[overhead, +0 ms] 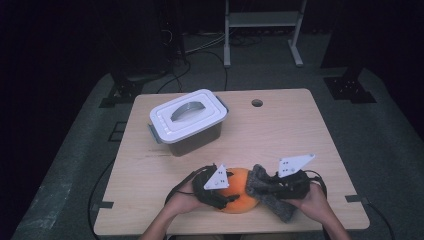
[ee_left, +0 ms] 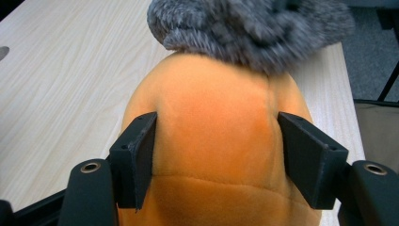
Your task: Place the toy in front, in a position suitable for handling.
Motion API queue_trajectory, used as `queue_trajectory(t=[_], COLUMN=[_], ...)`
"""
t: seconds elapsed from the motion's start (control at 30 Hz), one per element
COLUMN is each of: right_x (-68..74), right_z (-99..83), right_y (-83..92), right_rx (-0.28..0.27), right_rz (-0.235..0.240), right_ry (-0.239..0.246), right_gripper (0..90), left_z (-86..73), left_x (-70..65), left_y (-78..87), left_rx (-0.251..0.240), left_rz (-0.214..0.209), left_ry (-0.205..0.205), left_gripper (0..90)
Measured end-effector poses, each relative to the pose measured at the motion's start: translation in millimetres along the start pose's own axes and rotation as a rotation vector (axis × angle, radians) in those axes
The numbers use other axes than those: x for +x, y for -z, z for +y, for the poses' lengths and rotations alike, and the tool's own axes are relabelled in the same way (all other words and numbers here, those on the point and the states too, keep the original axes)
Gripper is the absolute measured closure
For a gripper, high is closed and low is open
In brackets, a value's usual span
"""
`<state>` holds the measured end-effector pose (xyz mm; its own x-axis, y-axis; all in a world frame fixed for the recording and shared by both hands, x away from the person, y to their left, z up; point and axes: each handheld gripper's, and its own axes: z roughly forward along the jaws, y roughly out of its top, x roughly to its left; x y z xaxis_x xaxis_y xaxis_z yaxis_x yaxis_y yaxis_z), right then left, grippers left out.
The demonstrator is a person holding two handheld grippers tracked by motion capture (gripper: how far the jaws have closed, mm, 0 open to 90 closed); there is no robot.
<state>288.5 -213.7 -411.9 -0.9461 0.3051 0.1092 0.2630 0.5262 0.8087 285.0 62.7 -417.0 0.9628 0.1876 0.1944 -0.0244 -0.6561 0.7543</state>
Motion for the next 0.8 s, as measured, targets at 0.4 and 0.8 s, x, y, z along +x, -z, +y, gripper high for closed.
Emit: queue_trajectory(t=[0.4,0.8], right_x=[16.5,-12.1], right_z=[12.2,-13.9], right_y=[-13.4,0.6], right_rx=[0.002,-0.005], right_rz=[0.039,0.017], right_ry=[0.044,-0.082], right_gripper=[74.5,74.8], left_z=[10.7,-2.9], left_x=[-0.7,5.5], left_y=[-0.7,3.4], left_rx=[0.017,-0.009], left_rz=[-0.022,-0.048], left_ry=[0.036,0.086], left_gripper=[13.0,31.4])
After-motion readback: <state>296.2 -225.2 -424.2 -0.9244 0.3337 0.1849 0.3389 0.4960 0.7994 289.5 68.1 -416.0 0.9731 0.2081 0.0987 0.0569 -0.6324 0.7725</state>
